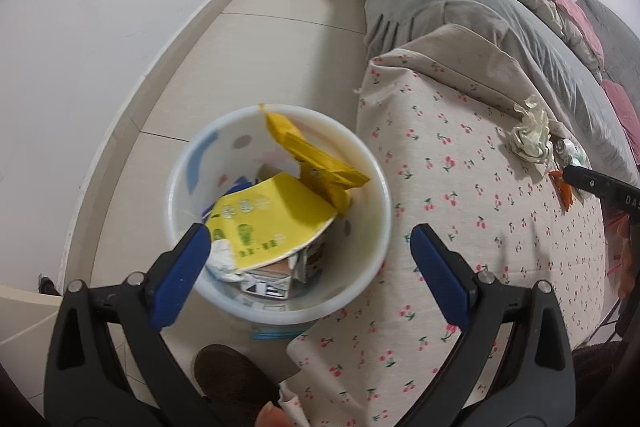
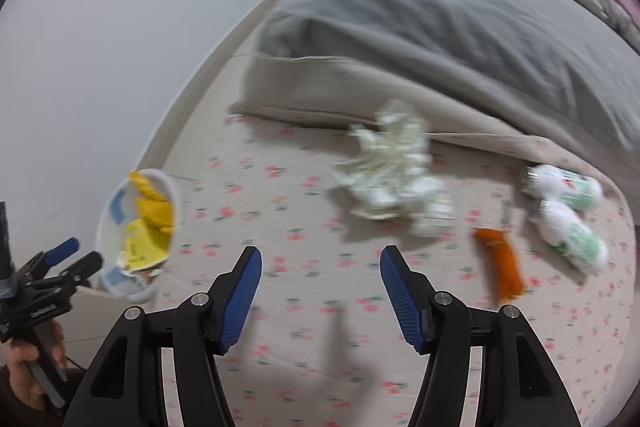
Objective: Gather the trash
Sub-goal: 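Move the right tool to the orange peel and grasp it, then grasp the crumpled white tissue paper with the left tool while the right tool holds the peel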
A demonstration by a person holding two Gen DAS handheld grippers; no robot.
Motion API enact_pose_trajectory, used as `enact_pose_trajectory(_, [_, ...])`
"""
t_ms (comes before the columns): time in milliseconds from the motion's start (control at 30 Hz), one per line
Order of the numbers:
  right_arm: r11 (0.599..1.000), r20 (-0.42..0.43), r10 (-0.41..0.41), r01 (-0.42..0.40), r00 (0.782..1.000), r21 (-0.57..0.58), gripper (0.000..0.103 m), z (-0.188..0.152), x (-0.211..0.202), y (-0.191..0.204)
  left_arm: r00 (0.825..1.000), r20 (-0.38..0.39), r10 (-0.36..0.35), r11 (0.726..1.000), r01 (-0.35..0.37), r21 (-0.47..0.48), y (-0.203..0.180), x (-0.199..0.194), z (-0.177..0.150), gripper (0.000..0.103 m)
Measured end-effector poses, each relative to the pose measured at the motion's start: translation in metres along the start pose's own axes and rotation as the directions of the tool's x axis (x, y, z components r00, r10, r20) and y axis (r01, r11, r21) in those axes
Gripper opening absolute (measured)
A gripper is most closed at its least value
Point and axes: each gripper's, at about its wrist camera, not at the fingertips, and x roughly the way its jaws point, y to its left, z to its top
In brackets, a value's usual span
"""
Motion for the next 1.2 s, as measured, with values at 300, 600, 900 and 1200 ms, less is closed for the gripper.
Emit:
enact_pose_trajectory(300, [0.99, -0.024, -0.111, 0.113, 0.994, 0.089, 0.063, -0.006, 0.005, -0.073, 1.0, -0.019, 0.005, 0.998, -0.004, 0.06, -0.035, 0.008, 0.002, 0.099])
enact_pose_trajectory(600, [0.979, -0.079, -0.156, 0.164, 0.985, 0.117, 0.063, -0.013, 0.025, -0.114, 0.999, -0.051, -0.013, 0.986, 0.022, 0.165, -0.093, 0.021, 0.01, 0.099])
enact_pose_trajectory(900, [0.976, -0.126, -0.141, 0.159, 0.982, 0.148, 0.03, -0.014, 0.035, -0.144, 0.998, -0.052, -0.027, 0.966, 0.04, 0.256, -0.151, 0.044, 0.024, 0.099])
enact_pose_trajectory(1200, [0.978, -0.102, -0.116, 0.132, 0.988, 0.161, 0.015, -0.015, 0.006, -0.178, 0.995, -0.03, -0.095, 0.936, 0.099, 0.338, -0.213, 0.056, 0.047, 0.099])
